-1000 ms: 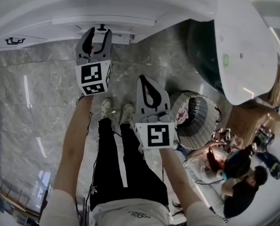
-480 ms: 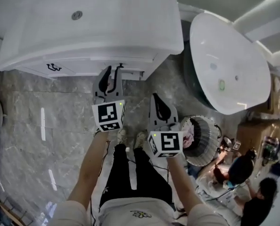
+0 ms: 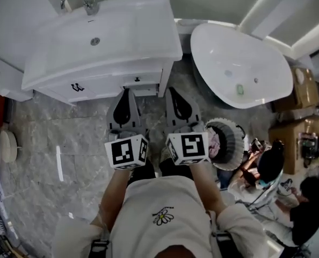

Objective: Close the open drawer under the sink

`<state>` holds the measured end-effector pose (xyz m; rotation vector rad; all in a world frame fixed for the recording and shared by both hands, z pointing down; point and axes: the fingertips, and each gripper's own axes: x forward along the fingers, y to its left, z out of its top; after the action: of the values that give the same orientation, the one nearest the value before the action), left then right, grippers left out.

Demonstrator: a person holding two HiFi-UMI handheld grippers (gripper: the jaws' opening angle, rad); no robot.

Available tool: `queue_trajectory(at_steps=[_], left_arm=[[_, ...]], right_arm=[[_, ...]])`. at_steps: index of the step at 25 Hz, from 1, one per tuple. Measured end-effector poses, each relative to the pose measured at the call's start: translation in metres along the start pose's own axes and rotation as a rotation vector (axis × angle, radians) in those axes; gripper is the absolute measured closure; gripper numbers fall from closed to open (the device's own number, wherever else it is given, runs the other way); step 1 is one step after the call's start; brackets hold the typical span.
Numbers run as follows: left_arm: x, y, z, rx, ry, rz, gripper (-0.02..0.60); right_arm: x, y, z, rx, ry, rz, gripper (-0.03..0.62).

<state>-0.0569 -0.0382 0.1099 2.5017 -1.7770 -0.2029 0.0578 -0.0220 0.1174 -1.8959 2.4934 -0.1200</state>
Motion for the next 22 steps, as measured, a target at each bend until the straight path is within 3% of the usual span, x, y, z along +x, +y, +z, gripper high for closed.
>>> queue_trajectory(at_steps=[4,7,12,17,22], left_arm=[[-0.032,-0.033,0.040,0.089,-0.045,-0.045,0.566],[-0.042,-0.044,0.053,0.096,-0.084,-0.058,0.566],[-0.073,-0.070,0.031,0.095,-0.061,-0.058,0.566],[-0.079,-0.074,0.027,0.101,-0.069,-0.017,0.566],[-0.081,-0.072,0.029,0.112,-0.068,0.009,0.566]], right_arm=[[-0.044,0.008,0.022,-0.037,-0.007,0.010,0.566],[-0.057,0.012,0.022,-0.040,-0.033,0.027,0.566],[-0.092,0.013,0.000,-0.048,0.015,0.039,0.566],[-0.100,0.007,0.012,-0.054,-0.036,0.045,0.566],[-0.103,-0.002,0.004,-0.032,-0.015,0.035,0.566]])
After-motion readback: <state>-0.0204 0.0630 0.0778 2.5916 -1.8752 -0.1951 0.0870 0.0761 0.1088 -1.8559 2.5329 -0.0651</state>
